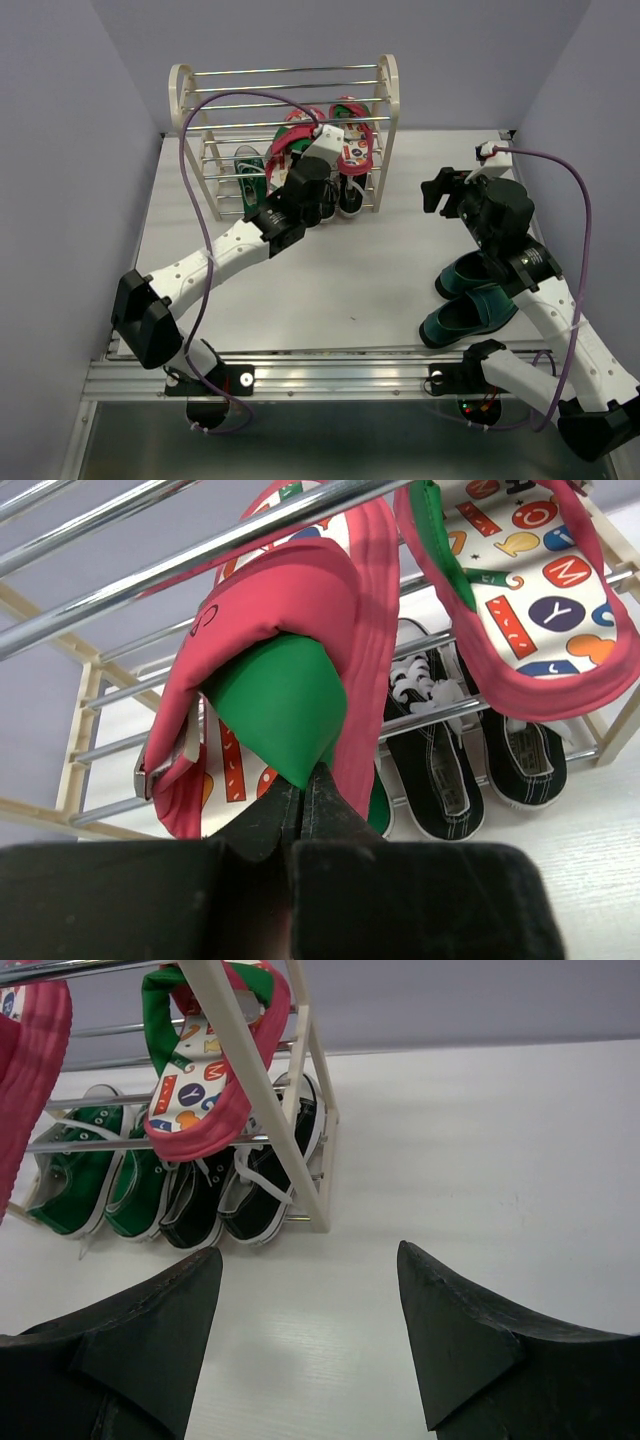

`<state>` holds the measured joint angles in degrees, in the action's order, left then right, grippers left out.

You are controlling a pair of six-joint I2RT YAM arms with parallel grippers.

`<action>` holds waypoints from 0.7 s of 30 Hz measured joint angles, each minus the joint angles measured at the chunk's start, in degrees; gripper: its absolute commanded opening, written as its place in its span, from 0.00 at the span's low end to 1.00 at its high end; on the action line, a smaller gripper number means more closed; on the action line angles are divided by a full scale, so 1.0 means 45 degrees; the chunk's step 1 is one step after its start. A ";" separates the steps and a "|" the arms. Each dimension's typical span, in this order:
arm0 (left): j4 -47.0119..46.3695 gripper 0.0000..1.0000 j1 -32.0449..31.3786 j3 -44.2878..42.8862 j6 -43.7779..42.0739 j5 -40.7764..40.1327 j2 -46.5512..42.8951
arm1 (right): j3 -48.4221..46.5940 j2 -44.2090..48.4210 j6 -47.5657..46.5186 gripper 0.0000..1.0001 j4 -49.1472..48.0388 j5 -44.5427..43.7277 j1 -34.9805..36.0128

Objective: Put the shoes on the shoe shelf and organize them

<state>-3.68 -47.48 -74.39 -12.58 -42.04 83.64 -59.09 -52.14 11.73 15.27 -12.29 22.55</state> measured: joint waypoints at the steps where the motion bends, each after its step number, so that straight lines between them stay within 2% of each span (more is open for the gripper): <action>1: -0.0063 0.00 0.0024 -0.0044 -0.0029 0.0015 0.0063 | 0.0000 0.0000 -0.0010 0.76 0.0010 -0.0005 0.0000; 9: -0.0680 0.00 0.0316 -0.0986 0.0044 0.0117 0.1166 | 0.0000 0.0015 -0.0044 0.76 0.0049 -0.0136 0.0000; 21: -0.2953 0.00 0.0364 -0.1200 0.0238 -0.1059 0.2317 | 0.0000 0.0010 -0.0083 0.77 0.0049 -0.0189 0.0000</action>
<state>-16.97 -45.84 -79.79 -11.51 -46.81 94.06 -59.09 -52.10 11.35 15.49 -13.15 22.55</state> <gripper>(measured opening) 0.044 0.765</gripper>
